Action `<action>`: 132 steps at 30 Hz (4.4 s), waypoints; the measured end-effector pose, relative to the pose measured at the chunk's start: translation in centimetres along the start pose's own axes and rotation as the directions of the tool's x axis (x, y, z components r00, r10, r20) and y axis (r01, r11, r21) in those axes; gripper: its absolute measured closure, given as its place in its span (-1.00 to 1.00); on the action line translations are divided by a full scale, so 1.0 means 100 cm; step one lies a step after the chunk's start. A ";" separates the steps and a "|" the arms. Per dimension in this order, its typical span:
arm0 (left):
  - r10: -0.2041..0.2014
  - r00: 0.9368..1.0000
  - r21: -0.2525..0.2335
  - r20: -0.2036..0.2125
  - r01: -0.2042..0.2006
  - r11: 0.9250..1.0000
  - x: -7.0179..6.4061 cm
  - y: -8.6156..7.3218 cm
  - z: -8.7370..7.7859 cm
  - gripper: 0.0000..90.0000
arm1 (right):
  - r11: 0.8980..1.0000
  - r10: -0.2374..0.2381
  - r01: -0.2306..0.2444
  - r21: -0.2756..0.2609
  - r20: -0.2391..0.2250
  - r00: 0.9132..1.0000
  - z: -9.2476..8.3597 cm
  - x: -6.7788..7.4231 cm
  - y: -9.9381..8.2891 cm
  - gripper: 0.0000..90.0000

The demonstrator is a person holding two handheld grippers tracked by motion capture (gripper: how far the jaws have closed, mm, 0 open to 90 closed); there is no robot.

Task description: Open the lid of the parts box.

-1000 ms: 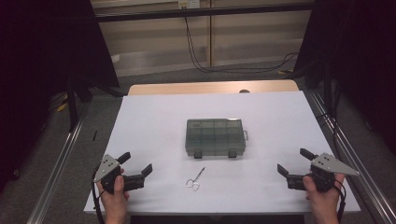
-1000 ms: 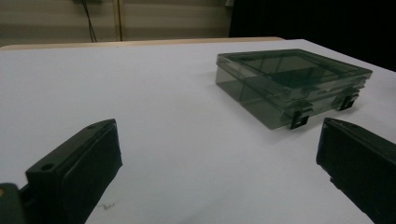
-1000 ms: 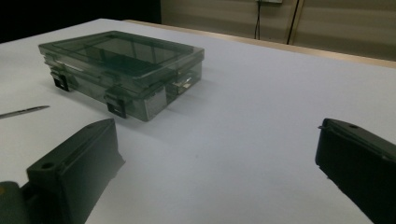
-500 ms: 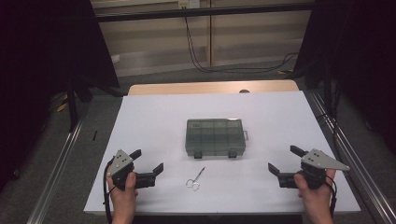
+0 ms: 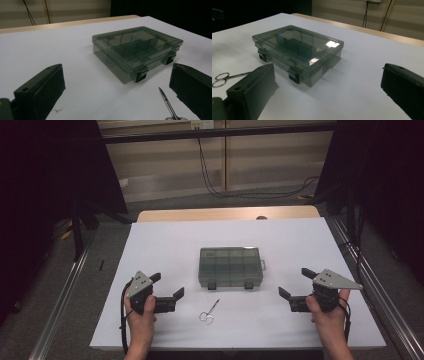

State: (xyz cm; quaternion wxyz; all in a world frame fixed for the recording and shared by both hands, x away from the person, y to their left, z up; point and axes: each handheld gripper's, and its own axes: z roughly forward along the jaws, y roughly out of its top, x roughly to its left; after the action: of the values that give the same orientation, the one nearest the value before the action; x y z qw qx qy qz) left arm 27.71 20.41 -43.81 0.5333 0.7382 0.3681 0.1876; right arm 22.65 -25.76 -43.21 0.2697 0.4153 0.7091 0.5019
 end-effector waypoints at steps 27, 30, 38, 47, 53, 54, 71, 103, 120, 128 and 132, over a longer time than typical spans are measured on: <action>0.003 0.999 0.022 0.052 -0.004 1.000 -0.006 0.019 0.043 -1.00 | 0.997 0.076 -0.077 -0.021 -0.044 0.996 0.041 0.002 0.040 -0.98; 0.004 0.998 0.041 0.071 -0.007 0.999 -0.008 0.017 0.049 -1.00 | 0.997 0.079 -0.080 -0.004 -0.063 0.995 0.047 0.005 0.038 -0.93; -0.087 0.987 0.088 0.133 0.075 0.993 -0.003 0.011 0.057 -0.89 | 0.994 0.103 -0.101 0.033 -0.083 0.991 0.054 0.003 0.029 -0.68; -0.085 0.991 0.124 0.100 0.072 0.990 -0.005 0.010 0.054 -0.33 | 0.991 0.099 -0.091 0.093 -0.074 0.992 0.060 0.005 0.021 -0.18; -0.073 0.993 0.124 0.097 0.061 0.990 -0.003 0.011 0.051 0.18 | 0.988 0.087 -0.075 0.136 -0.085 0.993 0.067 0.007 0.012 0.34; -0.076 0.992 0.116 0.102 0.064 0.991 -0.003 0.011 0.051 0.26 | 0.988 0.081 -0.068 0.142 -0.086 0.993 0.068 0.007 0.011 0.42; -0.086 0.984 0.213 0.157 0.051 0.976 0.005 -0.003 0.054 1.00 | 0.978 0.019 0.001 0.211 -0.092 0.996 0.070 0.009 0.000 1.00; -0.111 0.977 0.231 0.184 0.066 0.971 -0.003 -0.008 0.068 1.00 | 0.946 0.007 0.022 0.323 -0.089 0.996 0.079 0.012 -0.017 1.00; -0.095 0.976 0.215 0.196 0.052 0.975 -0.007 -0.005 0.067 1.00 | 0.960 0.032 -0.006 0.280 -0.089 0.996 0.075 0.009 -0.013 1.00; -0.103 0.972 0.205 0.211 0.059 0.977 -0.010 -0.004 0.068 1.00 | 0.967 0.022 0.005 0.256 -0.103 0.994 0.074 0.011 -0.007 1.00; -0.099 0.973 0.204 0.207 0.056 0.977 -0.010 -0.003 0.069 1.00 | 0.971 0.027 0.001 0.240 -0.111 0.993 0.074 0.008 -0.005 1.00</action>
State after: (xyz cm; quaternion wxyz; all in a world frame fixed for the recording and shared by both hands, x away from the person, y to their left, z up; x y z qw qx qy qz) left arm 31.64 15.24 -46.46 0.5016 0.7882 0.3533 0.0477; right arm 27.96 -21.53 -46.25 0.1736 0.4201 0.7759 0.4374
